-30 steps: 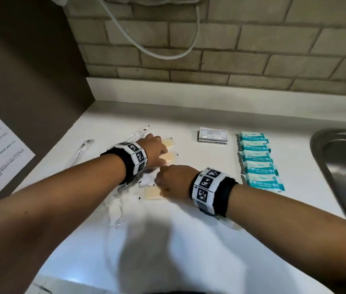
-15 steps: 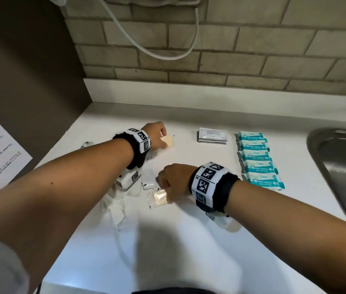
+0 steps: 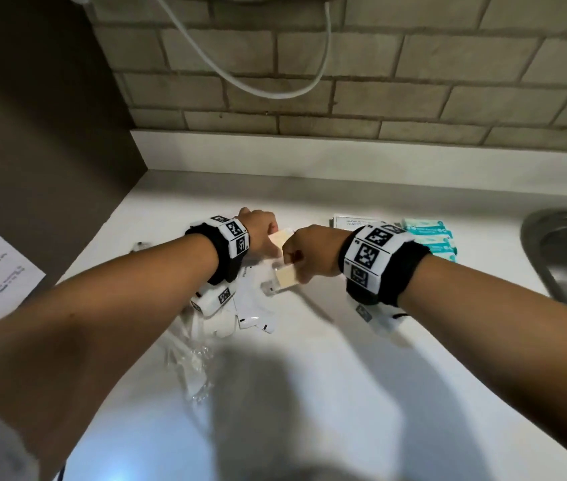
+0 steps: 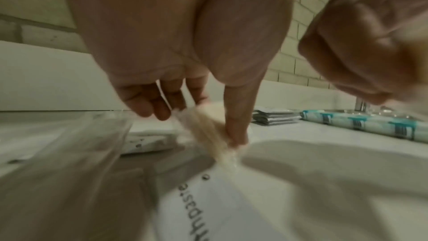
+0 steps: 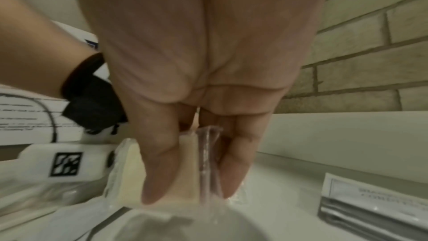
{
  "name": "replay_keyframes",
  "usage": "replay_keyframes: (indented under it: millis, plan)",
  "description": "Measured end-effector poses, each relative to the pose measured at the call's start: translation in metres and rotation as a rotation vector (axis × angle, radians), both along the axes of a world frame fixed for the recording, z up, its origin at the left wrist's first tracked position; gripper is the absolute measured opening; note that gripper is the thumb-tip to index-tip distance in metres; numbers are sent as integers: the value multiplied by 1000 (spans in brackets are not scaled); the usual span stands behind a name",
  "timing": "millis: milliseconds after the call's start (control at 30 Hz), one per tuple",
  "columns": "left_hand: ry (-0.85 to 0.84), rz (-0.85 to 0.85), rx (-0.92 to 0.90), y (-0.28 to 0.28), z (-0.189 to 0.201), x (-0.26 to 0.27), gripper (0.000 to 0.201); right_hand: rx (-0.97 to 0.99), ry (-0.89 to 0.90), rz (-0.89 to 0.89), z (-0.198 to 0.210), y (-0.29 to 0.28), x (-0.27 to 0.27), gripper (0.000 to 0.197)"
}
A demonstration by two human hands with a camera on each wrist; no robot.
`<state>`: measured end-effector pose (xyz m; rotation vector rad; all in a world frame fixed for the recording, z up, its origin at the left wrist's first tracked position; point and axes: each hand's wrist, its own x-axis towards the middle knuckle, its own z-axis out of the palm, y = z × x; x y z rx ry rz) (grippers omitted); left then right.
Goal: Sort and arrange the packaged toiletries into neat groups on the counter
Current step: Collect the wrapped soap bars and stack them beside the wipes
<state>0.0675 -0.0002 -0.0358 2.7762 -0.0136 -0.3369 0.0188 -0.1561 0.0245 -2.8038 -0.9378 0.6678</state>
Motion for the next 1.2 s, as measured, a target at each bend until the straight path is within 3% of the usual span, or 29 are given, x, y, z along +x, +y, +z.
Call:
replay_keyframes:
  millis: [100, 200, 400, 467, 600, 700, 800, 933, 1033, 1200]
  plan:
    - [-57, -80, -192, 6, 11, -8, 28, 78, -56, -55, 6, -2, 9, 32]
    - [-66, -134, -247, 14, 34, -24, 24, 207, -93, -138, 8, -3, 16, 42]
    - [10, -127, -430, 44, 80, -59, 43, 354, -104, -117, 24, 7, 14, 73]
    - [9, -143, -449, 54, 91, -71, 41, 375, -56, -36, 32, 16, 10, 63]
    - [18, -107, -484, 69, 105, -96, 28, 401, 11, 29, 39, 36, 6, 25]
    - [38, 61, -613, 74, 102, -114, 26, 418, 70, 31, 39, 50, 2, 23]
    - [110, 196, -784, 79, 96, -128, 39, 395, 95, 41, 34, 65, -6, 24]
    - [23, 89, -543, 99, 83, -144, 23, 447, 143, -21, 20, 88, -21, 34]
    - [-32, 138, -581, 124, 74, -153, 24, 319, 148, -55, 8, 99, -33, 46]
    - [-123, 220, -637, 156, 75, -167, 24, 11, 112, 105, -15, 116, -69, 42]
